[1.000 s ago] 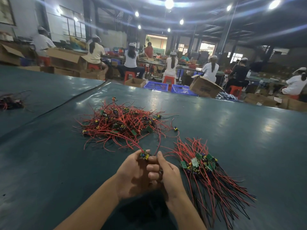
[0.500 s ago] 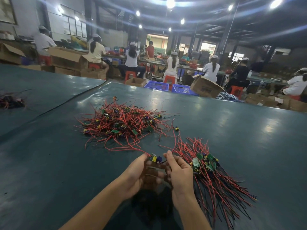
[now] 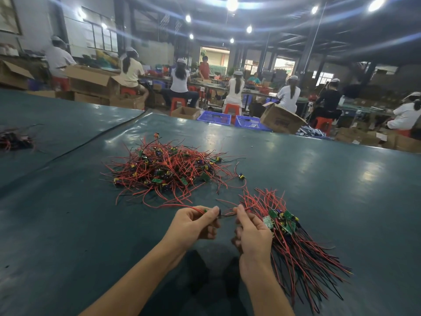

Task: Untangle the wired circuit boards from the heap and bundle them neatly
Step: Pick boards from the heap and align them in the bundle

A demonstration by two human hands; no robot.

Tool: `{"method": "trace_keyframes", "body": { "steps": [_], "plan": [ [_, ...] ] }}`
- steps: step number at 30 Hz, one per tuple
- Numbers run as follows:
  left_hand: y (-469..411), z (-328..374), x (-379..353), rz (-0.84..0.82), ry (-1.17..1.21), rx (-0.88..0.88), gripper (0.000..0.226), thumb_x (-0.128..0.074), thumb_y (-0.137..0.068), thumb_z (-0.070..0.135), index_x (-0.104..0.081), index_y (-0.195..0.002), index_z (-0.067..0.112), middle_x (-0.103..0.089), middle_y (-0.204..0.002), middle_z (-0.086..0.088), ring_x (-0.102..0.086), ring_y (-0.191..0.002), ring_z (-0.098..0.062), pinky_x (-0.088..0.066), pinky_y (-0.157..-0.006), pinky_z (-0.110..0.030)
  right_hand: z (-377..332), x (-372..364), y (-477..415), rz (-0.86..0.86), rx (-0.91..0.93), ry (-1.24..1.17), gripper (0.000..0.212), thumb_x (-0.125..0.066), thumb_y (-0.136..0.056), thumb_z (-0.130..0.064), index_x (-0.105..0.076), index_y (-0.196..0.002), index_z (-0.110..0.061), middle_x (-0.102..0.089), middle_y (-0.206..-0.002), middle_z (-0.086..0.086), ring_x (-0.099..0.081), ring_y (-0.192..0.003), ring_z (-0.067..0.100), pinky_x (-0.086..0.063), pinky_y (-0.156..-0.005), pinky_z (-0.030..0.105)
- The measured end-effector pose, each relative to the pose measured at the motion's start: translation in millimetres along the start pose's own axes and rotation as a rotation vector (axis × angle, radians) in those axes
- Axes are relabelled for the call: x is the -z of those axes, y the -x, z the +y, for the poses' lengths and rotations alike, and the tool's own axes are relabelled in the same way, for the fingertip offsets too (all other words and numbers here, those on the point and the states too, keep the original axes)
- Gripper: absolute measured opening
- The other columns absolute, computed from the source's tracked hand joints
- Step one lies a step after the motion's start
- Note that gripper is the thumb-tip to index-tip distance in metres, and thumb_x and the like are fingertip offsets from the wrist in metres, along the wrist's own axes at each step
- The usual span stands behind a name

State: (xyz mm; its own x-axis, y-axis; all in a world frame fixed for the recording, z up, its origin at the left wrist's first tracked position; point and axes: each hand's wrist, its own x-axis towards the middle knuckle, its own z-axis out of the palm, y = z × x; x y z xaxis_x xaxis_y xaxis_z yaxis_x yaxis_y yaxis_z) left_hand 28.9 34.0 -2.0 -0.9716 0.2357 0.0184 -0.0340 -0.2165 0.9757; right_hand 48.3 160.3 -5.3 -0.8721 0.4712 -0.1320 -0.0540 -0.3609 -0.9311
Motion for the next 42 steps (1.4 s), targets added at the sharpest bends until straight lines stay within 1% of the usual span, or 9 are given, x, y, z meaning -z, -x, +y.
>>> {"method": "trace_keyframes", "body": {
  "steps": [8, 13, 17, 20, 26, 30, 35, 39, 42],
  "plan": [
    [-1, 5, 4, 0.033, 0.029, -0.096, 0.028, -0.071, -0.072, 0.034, -0.073, -0.074, 0.007, -0.069, -0.07, -0.013, -0.06, -0.056, -0.015, -0.055, -0.059, -0.024, -17, 15, -14, 0.173, 0.002, -0.343, 0.016, -0.067, -0.091, -0.014, -0.068, -0.076, -0.012, -0.059, -0.053, -0.008, -0.031, -0.036, 0.002, -0.024, -0.033, 0.015],
    [-3, 6, 6, 0.055, 0.093, -0.105, 0.034, -0.075, -0.064, 0.04, -0.073, -0.071, 0.007, -0.067, -0.067, -0.011, -0.059, -0.053, -0.013, -0.054, -0.056, -0.022, -6, 8, -5, 0.094, 0.039, -0.144, 0.017, -0.073, -0.085, -0.029, -0.069, -0.074, -0.018, -0.054, -0.052, -0.011, -0.03, -0.036, 0.003, -0.028, -0.034, 0.017],
    [-2, 4, 7, 0.0, 0.043, -0.095, 0.036, -0.076, -0.063, 0.046, -0.078, -0.075, 0.011, -0.071, -0.071, -0.01, -0.062, -0.058, -0.013, -0.054, -0.06, -0.022, 11, -13, 16, -0.151, 0.037, 0.069, 0.022, -0.071, -0.086, -0.035, -0.077, -0.073, -0.019, -0.062, -0.067, 0.01, -0.054, -0.064, 0.023, -0.047, -0.061, 0.035],
    [-2, 2, 7, -0.051, -0.023, -0.083, 0.036, -0.075, -0.066, 0.047, -0.078, -0.079, 0.014, -0.072, -0.074, -0.009, -0.064, -0.061, -0.013, -0.054, -0.062, -0.022, 13, -17, 18, -0.138, 0.057, 0.082, 0.022, -0.067, -0.09, -0.027, -0.079, -0.073, -0.022, -0.074, -0.075, 0.007, -0.065, -0.074, 0.029, -0.055, -0.073, 0.041],
    [-4, 4, 9, -0.028, 0.029, -0.071, 0.038, -0.076, -0.064, 0.046, -0.076, -0.076, 0.01, -0.071, -0.073, -0.013, -0.059, -0.056, -0.014, -0.053, -0.058, -0.022, -7, 6, -4, 0.089, 0.073, -0.101, 0.025, -0.066, -0.092, -0.028, -0.079, -0.072, -0.019, -0.054, -0.056, -0.007, -0.031, -0.038, 0.002, -0.029, -0.036, 0.017],
    [-5, 7, 10, 0.0, 0.029, -0.089, 0.037, -0.074, -0.064, 0.042, -0.073, -0.077, 0.007, -0.069, -0.069, -0.013, -0.057, -0.052, -0.013, -0.053, -0.056, -0.021, -13, 14, -10, 0.116, 0.142, -0.154, 0.021, -0.063, -0.094, -0.025, -0.075, -0.081, -0.015, -0.049, -0.061, -0.003, -0.026, -0.038, 0.002, -0.023, -0.034, 0.016],
    [-5, 8, 9, -0.009, 0.063, -0.075, 0.033, -0.069, -0.069, 0.043, -0.069, -0.057, 0.013, -0.064, -0.059, -0.01, -0.055, -0.047, -0.014, -0.051, -0.051, -0.023, -1, 4, 3, -0.077, 0.177, -0.027, 0.034, -0.064, -0.083, -0.05, -0.056, -0.079, -0.017, -0.044, -0.057, -0.007, -0.032, -0.045, 0.005, -0.028, -0.038, 0.018],
    [-3, 4, 5, -0.136, -0.061, -0.121, 0.046, -0.058, -0.077, 0.05, -0.066, -0.061, 0.008, -0.06, -0.054, -0.008, -0.055, -0.047, -0.016, -0.049, -0.052, -0.024, 13, -11, 20, -0.348, 0.235, 0.17, 0.067, -0.055, -0.083, -0.055, -0.057, -0.083, 0.012, -0.054, -0.066, 0.023, -0.052, -0.065, 0.023, -0.045, -0.064, 0.037],
    [-3, -1, 7, -0.129, -0.274, -0.209, 0.058, -0.048, -0.084, 0.056, -0.062, -0.063, 0.004, -0.06, -0.052, -0.005, -0.056, -0.048, -0.015, -0.047, -0.053, -0.023, 15, -10, 22, -0.383, 0.325, 0.277, 0.053, -0.046, -0.096, -0.045, -0.07, -0.07, -0.005, -0.064, -0.061, -0.001, -0.059, -0.062, 0.011, -0.047, -0.061, 0.023]
  ]
}}
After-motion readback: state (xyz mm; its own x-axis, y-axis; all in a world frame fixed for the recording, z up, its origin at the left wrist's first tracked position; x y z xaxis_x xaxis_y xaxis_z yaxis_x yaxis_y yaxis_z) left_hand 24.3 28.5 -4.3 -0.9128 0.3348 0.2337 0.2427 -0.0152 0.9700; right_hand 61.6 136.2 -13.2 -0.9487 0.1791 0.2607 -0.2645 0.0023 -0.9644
